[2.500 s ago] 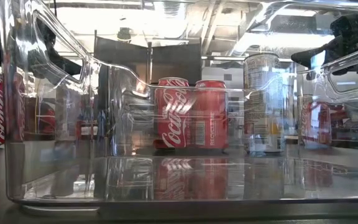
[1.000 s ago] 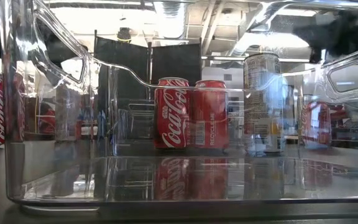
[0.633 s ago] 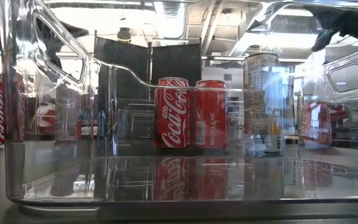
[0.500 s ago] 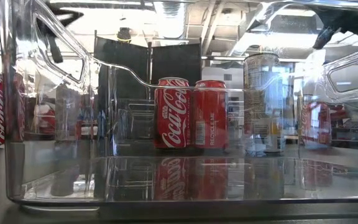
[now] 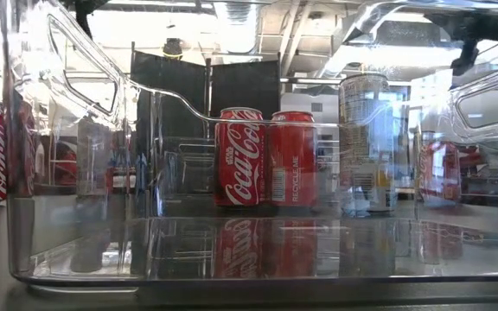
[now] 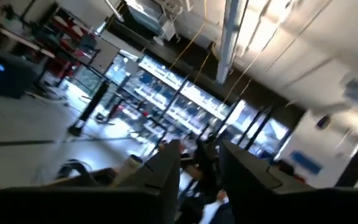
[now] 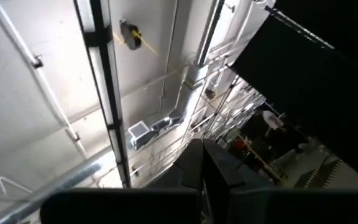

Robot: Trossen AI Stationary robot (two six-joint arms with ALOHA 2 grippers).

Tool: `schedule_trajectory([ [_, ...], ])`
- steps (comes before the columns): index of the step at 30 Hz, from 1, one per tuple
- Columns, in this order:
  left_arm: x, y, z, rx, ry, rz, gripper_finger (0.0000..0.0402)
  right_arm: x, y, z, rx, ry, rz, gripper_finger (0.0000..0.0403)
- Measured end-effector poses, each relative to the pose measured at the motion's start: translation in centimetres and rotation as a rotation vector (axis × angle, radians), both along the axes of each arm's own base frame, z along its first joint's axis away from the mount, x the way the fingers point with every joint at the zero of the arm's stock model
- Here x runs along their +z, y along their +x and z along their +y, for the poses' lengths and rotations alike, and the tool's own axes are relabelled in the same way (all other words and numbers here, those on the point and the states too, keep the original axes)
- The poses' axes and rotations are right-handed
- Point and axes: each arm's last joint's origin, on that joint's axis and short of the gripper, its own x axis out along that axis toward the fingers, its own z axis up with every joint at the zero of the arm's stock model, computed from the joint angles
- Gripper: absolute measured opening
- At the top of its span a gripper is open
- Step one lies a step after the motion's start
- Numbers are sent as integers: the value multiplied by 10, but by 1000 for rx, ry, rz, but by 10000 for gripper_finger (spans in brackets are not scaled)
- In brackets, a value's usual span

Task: Sort soda cans
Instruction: Put the top left white soda can in the top left transparent bin

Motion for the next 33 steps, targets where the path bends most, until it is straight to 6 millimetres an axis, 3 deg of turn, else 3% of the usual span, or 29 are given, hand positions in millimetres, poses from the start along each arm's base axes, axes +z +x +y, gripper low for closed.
schedule_trajectory([
  [9,42,10,10,184,-52,414,184,4,20,-3,77,110,44,100],
  [18,62,9,34,507,-232,857,266,57,59,-15,6,163,214,243],
  [26,21,17,60,616,-587,1241,285,92,82,-33,-67,299,503,288],
  [33,-8,39,79,614,-639,1464,292,104,78,-41,-88,341,584,291],
])
